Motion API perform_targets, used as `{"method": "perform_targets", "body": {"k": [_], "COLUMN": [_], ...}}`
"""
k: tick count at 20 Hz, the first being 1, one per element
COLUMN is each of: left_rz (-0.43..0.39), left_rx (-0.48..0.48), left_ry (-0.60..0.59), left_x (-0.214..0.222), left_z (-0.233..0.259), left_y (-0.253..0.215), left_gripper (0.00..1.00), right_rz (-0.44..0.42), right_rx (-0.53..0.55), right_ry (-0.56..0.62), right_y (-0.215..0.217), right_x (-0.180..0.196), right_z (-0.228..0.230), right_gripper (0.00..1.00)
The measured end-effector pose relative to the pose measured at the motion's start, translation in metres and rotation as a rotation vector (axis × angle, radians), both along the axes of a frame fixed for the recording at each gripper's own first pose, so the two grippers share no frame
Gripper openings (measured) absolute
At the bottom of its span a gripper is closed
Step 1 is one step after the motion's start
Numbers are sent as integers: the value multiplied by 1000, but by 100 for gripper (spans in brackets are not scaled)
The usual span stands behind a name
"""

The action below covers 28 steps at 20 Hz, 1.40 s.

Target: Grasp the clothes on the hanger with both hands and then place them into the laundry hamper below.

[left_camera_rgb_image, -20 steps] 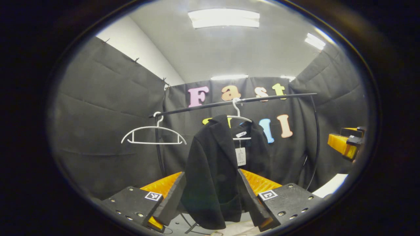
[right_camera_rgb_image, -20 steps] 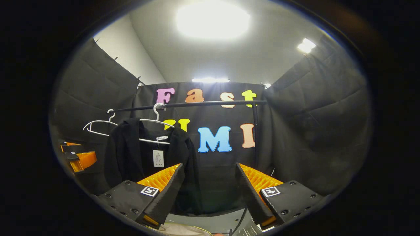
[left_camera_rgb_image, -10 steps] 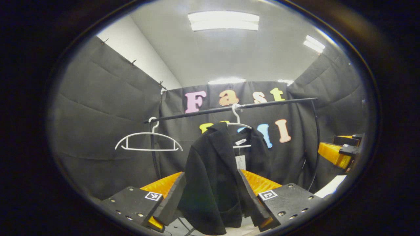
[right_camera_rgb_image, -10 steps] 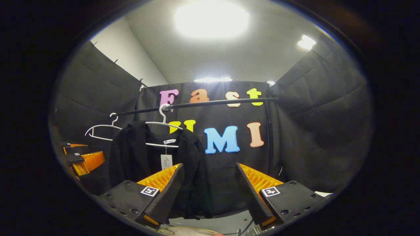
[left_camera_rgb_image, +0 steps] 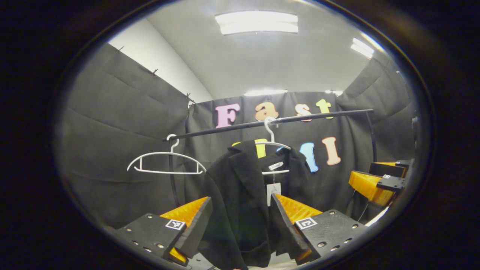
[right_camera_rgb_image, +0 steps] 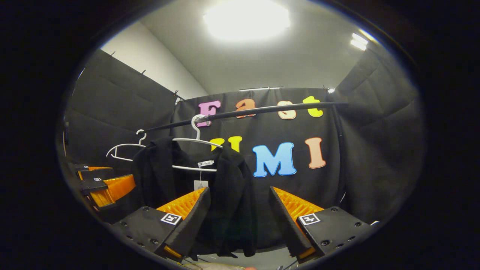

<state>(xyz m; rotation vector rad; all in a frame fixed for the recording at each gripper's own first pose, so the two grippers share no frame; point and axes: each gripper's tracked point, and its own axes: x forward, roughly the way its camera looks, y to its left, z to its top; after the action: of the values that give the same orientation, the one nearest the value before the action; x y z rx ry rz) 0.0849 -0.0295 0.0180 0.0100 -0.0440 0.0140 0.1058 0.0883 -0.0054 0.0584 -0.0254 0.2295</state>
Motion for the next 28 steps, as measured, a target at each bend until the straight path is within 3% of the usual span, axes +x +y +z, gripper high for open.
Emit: {"method": "perform_targets", "body": {"k": [9,16,20,28], "left_rz": [55,111,131,174], "left_rx": [36,41,37,57], "left_ry": [11,-2,-3,34], "left_x": [43,77,94,134], "left_z": [-6,-9,-12,-32], "left_y": [-19,-22,-22,-23], "left_gripper": [91,90,91,91], "right_rz": [93,154,186,186], "right_rx": [47,73,55,24], "right_ry": [47,33,18,61], "right_y": [17,37,56,80], "right_x": [63,104,126,172], "right_z": [-20,-19,-20,-43], "right_gripper": [97,93,95,93]}}
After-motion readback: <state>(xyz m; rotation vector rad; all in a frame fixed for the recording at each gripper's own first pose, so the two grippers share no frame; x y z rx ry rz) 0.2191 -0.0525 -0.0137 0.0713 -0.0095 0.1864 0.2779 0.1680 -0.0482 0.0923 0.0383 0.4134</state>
